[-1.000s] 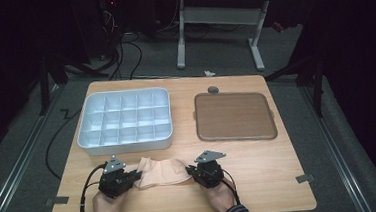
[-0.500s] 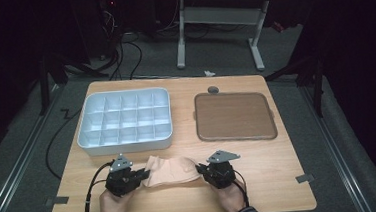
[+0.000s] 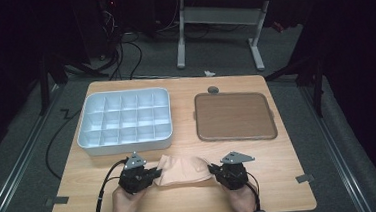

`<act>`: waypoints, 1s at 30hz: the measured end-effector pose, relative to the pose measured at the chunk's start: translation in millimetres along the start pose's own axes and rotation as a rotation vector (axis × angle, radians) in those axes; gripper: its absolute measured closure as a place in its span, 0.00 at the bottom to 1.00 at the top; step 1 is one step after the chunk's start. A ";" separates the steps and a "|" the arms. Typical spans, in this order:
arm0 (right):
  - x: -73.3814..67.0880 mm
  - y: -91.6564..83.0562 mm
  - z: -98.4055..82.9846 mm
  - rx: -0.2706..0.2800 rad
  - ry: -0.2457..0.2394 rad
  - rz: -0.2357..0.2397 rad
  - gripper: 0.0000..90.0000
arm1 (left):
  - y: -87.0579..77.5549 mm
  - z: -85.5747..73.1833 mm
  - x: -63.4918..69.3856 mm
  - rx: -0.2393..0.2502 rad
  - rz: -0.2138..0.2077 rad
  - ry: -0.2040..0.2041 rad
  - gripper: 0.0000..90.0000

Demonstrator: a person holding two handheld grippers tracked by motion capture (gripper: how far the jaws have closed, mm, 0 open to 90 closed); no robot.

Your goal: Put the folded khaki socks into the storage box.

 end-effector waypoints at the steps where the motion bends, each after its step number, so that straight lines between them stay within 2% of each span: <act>1: 0.7 -1.2 -0.9 -0.001 0.005 -0.003 0.96 | 0.0 0.0 0.0 0.000 0.000 0.000 0.91; 18: 17.4 -9.8 -12.3 -0.007 0.035 -0.047 0.96 | 19.8 5.9 12.2 -0.004 -0.013 0.019 0.90; 24: 18.3 -2.5 -17.3 -0.033 0.034 -0.052 0.96 | 25.2 1.8 10.9 -0.027 0.026 0.043 0.88; 26: 17.4 0.0 -16.8 -0.031 0.025 -0.054 0.94 | 25.3 0.2 8.6 -0.023 0.045 0.029 0.84; 29: 17.4 1.8 -15.3 -0.028 0.029 -0.064 0.86 | 24.4 -1.0 6.4 -0.024 0.071 0.032 0.69; 30: 17.4 1.8 -15.3 -0.028 0.029 -0.064 0.86 | 24.2 -1.0 6.3 -0.022 0.078 0.036 0.69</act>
Point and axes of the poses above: each handheld gripper's, and its own axes: y roughly forward along the jaws, z roughly out of its top, x roughly to its right, the point moved 5 cm from there along y, roughly forward along the jaws, and after that the axes turned 7 degrees about z, right-handed, at the moved point
